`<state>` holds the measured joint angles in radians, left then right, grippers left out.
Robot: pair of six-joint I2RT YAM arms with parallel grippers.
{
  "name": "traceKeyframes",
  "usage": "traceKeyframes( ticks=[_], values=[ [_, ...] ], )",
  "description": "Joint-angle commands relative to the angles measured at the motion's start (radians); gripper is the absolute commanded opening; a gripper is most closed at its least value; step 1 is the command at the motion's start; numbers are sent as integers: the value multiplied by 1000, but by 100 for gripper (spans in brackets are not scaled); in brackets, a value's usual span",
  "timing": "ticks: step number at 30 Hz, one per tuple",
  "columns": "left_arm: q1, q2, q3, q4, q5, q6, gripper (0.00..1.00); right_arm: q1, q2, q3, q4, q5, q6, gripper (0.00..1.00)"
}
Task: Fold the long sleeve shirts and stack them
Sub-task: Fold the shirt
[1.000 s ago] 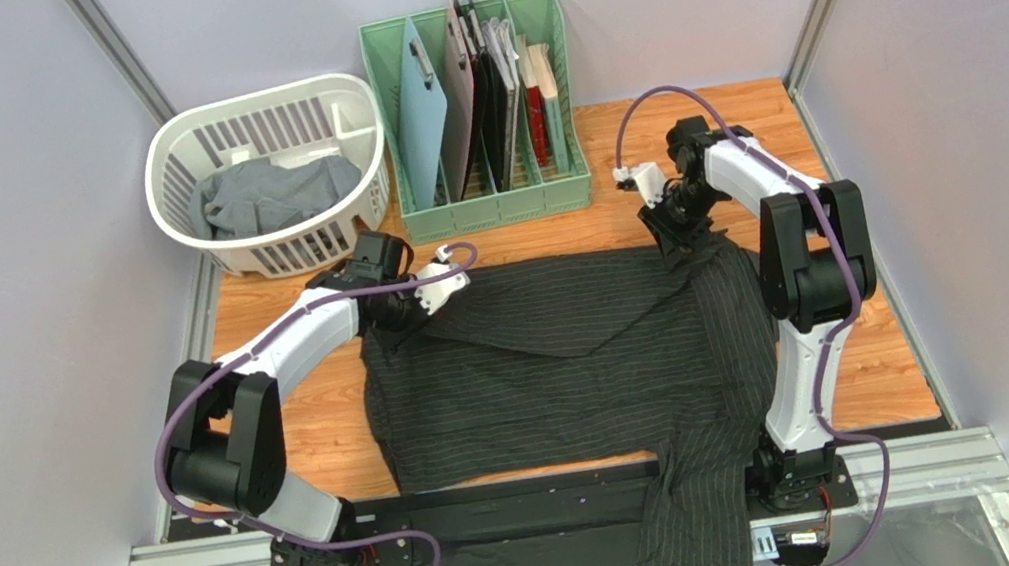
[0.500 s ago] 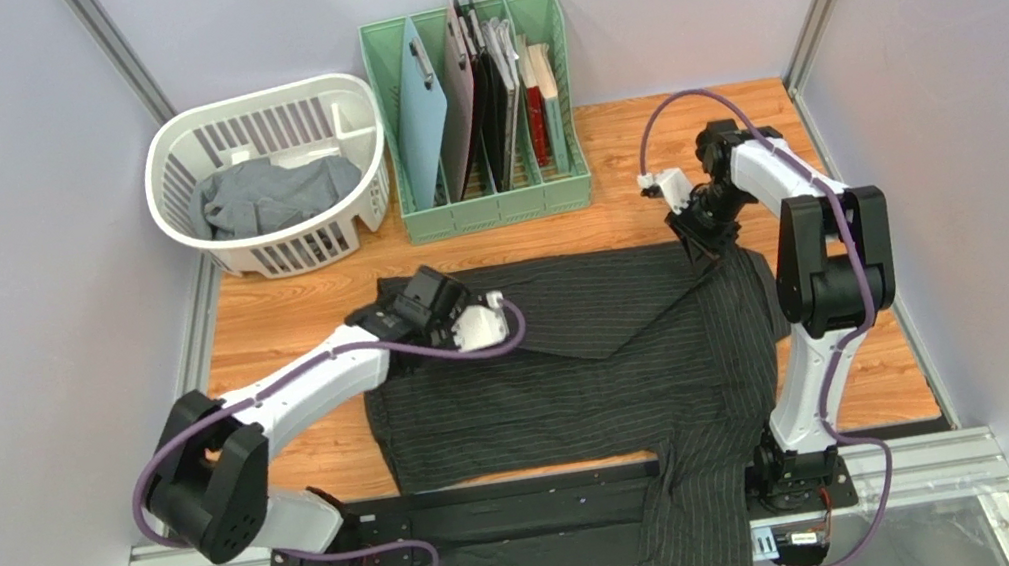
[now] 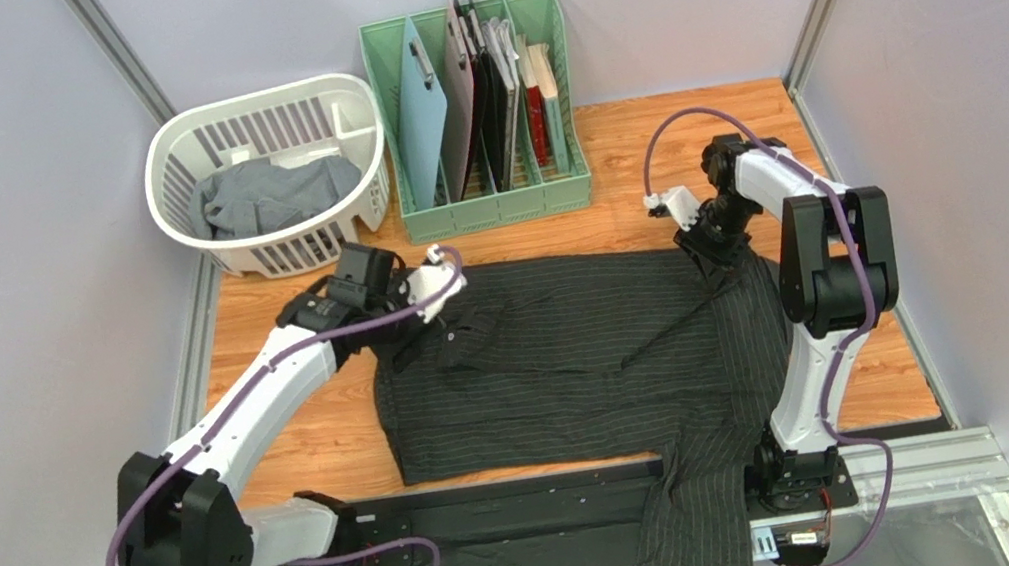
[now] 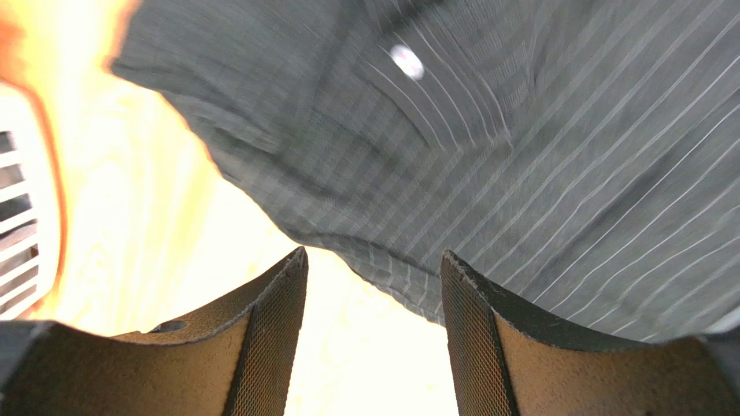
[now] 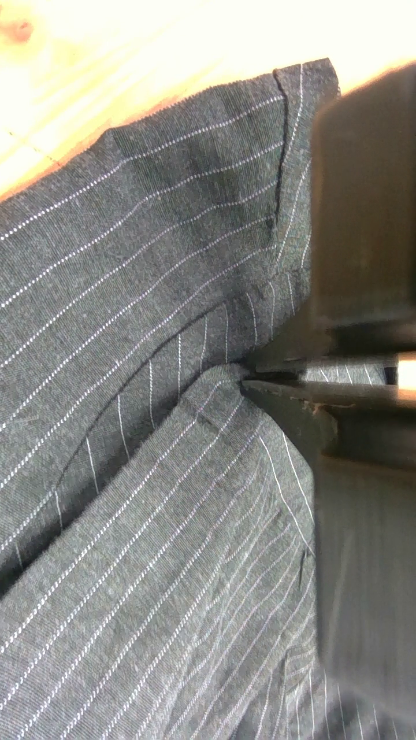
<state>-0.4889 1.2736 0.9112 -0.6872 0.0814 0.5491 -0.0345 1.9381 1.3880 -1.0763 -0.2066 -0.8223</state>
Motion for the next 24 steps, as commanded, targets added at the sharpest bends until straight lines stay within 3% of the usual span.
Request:
traceKeyframes(
  ticks=[1,5,9,14,19,24],
  values=[
    [61,70,78,-29,239,-141,61,-2,-51,34,-22,-39,-17,23],
    [118,226,173,-31,355,-228,54,-2,-60,59,-39,-57,2,31],
    [127,343,247,-37,434,-290,57,-2,-83,68,-54,-54,6,40],
    [151,429,227,-2,483,-366,65,-1,-105,72,-65,-73,17,42],
    [164,506,245,9,578,-353,74,-2,-100,72,-66,-82,25,43],
    [164,537,255,35,615,-327,66,-2,-99,60,-62,-80,26,43]
  ],
)
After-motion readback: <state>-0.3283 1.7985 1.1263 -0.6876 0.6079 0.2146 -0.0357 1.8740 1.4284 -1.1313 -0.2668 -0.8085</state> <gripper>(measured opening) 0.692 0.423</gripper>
